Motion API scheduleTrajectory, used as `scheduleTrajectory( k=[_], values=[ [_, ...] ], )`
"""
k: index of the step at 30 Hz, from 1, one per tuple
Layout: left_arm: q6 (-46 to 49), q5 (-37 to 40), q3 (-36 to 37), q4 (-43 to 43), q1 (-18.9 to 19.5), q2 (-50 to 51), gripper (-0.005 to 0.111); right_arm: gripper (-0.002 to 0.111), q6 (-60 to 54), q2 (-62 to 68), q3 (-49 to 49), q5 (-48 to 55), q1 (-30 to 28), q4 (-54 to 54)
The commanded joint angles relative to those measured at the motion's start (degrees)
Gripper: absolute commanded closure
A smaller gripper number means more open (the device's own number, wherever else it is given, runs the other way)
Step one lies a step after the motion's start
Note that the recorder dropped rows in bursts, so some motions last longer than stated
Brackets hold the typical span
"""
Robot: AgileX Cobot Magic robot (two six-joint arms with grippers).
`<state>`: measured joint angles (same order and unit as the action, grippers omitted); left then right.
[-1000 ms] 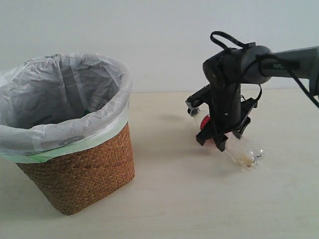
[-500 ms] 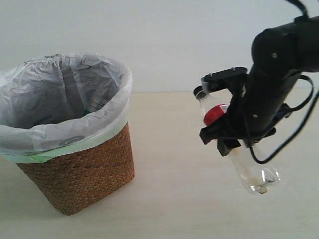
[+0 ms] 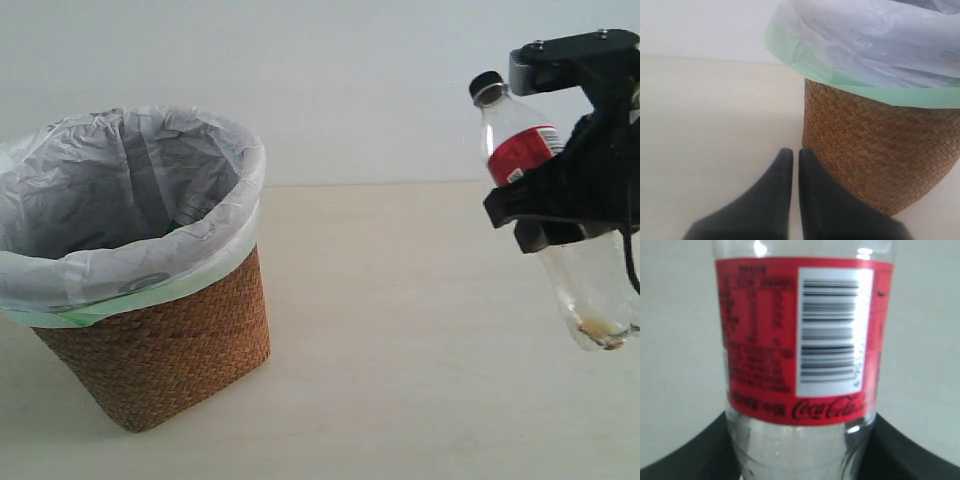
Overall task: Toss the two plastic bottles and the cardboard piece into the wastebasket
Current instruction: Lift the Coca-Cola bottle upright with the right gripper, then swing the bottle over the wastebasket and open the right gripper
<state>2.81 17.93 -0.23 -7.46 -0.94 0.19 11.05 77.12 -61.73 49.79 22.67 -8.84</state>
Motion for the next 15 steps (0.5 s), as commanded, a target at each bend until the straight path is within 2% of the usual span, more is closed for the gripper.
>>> scheduleTrajectory(
  k=[1,9,12,15],
  values=[
    [-0.3,-0.2,0.2,0.2,0.0,-0.2,0.103,0.108,0.3,-0.3,3.8,-1.9,-7.0,-2.4],
    [-0.3,-0.2,0.2,0.2,0.0,-0.2,0.103,0.108,0.1,-0.4,7.1,0.8,-23.3,-4.2],
    [-0.3,-0.2,0.2,0.2,0.0,-0.2,0.103,0.108,0.3,-0.4,7.1,2.6,-25.8,-5.7],
    [-0.3,-0.2,0.2,0.2,0.0,-0.2,0.103,0.108,1.6,0.4,7.1,2.7,-25.9,-5.1]
  ],
)
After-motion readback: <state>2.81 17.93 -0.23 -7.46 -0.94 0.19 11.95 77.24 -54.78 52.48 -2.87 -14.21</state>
